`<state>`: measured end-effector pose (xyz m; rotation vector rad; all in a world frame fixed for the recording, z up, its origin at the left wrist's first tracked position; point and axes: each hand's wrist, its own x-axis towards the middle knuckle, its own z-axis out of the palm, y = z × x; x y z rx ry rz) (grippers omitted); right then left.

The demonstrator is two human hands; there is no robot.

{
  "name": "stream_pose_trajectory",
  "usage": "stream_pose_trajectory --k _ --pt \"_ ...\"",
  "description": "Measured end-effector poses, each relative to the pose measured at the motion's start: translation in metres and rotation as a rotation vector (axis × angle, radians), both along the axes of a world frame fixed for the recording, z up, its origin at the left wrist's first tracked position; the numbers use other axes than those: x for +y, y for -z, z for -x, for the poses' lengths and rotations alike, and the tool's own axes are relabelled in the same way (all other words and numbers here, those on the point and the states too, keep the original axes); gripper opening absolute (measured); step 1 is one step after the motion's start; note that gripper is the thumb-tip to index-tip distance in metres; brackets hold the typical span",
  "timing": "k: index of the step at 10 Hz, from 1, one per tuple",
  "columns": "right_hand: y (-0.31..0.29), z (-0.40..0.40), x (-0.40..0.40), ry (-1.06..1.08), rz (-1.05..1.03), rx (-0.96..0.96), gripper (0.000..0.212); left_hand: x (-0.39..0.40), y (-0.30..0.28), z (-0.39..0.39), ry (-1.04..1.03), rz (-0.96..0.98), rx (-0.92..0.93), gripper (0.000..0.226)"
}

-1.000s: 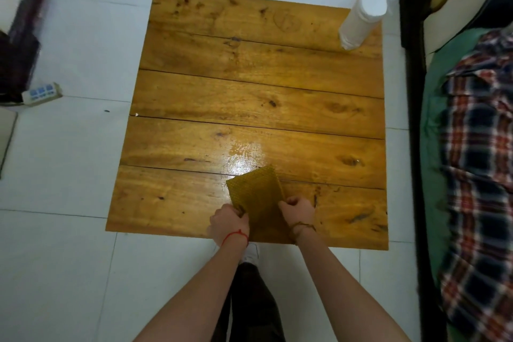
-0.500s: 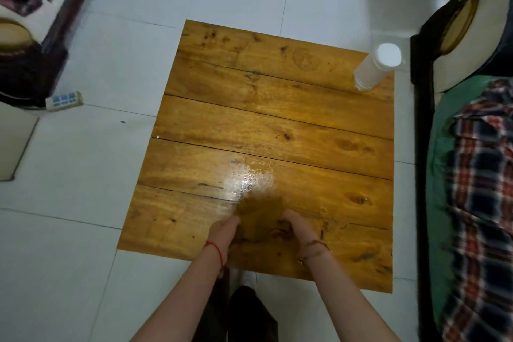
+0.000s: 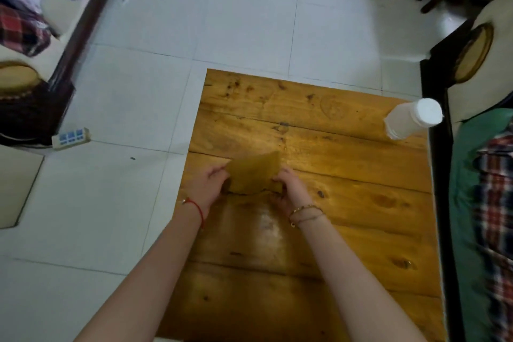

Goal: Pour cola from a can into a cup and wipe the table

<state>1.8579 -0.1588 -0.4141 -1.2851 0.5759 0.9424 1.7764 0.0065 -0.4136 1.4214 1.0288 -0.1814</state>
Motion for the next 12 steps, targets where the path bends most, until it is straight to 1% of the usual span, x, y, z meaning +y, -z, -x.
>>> stream_pose_trajectory --k 1,2,3,4,5,6,7,8,9,10,11,12 --pt "0.001 -0.048 0.052 0.026 -0.023 -0.041 0.04 0.049 -0.003 -0.051 0.049 -0.163 -0.064 0.031" --pt "0.005 -0.095 0.095 0.008 0.0 -0.087 0.048 0.092 0.001 -0.1 0.089 -0.277 -0.096 0.03" --pt "0.013 -0.135 0.13 0.0 0.005 -0.156 0.05 0.127 0.012 -0.142 0.112 -0.364 -0.142 0.03" --pt "0.026 -0.162 0.153 -0.049 0.094 -0.249 0.05 0.149 0.029 -0.172 0.133 -0.427 -0.157 0.03" --pt "0.05 -0.176 0.161 -0.178 0.23 -0.293 0.054 0.156 0.049 -0.182 0.162 -0.439 -0.122 0.032" --pt "0.068 -0.175 0.161 -0.242 0.287 -0.214 0.054 0.152 0.068 -0.175 0.173 -0.386 -0.046 0.032" --pt "0.08 -0.166 0.155 -0.225 0.335 -0.226 0.052 0.148 0.079 -0.163 0.129 -0.301 -0.013 0.037" --pt "0.084 -0.161 0.146 -0.288 0.42 -0.307 0.046 0.144 0.081 -0.152 0.1 -0.296 0.004 0.042" --pt "0.08 -0.156 0.139 -0.391 0.517 -0.431 0.042 0.141 0.079 -0.144 0.116 -0.344 0.019 0.044" --pt "0.067 -0.148 0.128 -0.518 0.648 -0.594 0.039 0.136 0.069 -0.133 0.197 -0.419 0.013 0.043" --pt "0.053 -0.138 0.111 -0.642 0.741 -0.717 0.035 0.129 0.052 -0.115 0.294 -0.523 -0.051 0.04" --pt "0.033 -0.125 0.091 -0.735 0.803 -0.83 0.039 0.119 0.032 -0.095 0.405 -0.617 -0.088 0.04"
